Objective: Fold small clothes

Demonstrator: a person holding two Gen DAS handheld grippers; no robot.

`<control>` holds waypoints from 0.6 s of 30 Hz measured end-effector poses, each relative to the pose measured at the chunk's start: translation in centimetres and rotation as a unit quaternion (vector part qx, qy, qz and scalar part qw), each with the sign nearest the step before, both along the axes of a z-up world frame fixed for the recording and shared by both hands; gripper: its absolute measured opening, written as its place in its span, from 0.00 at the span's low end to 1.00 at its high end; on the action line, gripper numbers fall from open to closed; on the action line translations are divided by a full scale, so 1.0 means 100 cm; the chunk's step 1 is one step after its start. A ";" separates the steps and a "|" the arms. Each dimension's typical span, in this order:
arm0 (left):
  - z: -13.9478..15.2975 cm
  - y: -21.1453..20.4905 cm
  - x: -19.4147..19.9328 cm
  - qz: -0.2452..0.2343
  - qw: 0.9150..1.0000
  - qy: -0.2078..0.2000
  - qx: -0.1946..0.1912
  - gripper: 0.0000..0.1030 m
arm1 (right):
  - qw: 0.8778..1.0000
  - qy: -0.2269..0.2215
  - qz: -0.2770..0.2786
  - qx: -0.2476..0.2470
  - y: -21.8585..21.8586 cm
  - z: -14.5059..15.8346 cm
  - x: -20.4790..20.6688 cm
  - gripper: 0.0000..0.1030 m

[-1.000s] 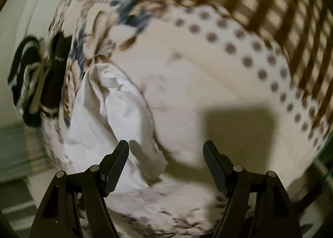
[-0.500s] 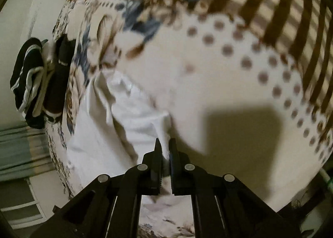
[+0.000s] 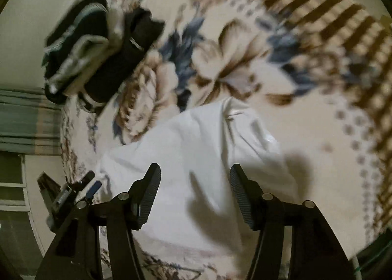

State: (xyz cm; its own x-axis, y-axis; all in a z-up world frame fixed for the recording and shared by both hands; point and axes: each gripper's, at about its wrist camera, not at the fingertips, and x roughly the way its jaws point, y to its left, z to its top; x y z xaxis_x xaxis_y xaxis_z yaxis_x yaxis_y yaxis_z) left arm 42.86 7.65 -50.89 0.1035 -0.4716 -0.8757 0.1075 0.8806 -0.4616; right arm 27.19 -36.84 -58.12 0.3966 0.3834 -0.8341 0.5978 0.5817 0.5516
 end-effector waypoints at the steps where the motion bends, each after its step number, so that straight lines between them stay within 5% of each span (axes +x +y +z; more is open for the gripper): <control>1: -0.008 -0.005 0.003 -0.006 1.000 0.006 0.002 0.49 | 1.000 0.022 -0.002 0.010 0.002 -0.015 0.008 0.60; 2: -0.012 -0.009 0.005 -0.013 1.000 0.004 0.004 0.38 | 0.999 0.035 -0.009 0.025 0.001 -0.028 0.012 0.55; 3: -0.013 -0.012 0.006 -0.021 1.000 -0.002 0.009 0.04 | 0.999 0.031 -0.017 0.041 0.001 -0.037 0.016 0.45; 4: -0.010 -0.016 0.007 -0.033 0.999 -0.013 0.011 0.02 | 0.999 0.028 -0.021 0.036 0.001 -0.039 0.020 0.09; 9: 0.029 -0.015 0.022 -0.034 0.996 -0.087 0.012 0.02 | 0.999 -0.018 0.002 -0.040 0.003 -0.007 0.035 0.03; 18: 0.026 0.011 0.068 0.013 0.997 -0.081 0.005 0.03 | 0.997 -0.028 0.003 -0.076 -0.016 0.002 0.071 0.02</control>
State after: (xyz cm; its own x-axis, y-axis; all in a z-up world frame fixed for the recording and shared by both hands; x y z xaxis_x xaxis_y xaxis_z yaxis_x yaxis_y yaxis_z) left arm 49.63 8.76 -48.26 0.2563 -0.4592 -0.8506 0.1581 0.8880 -0.4318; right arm 34.30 -38.44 -57.95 0.4416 0.2561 -0.8599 0.5650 0.6651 0.4883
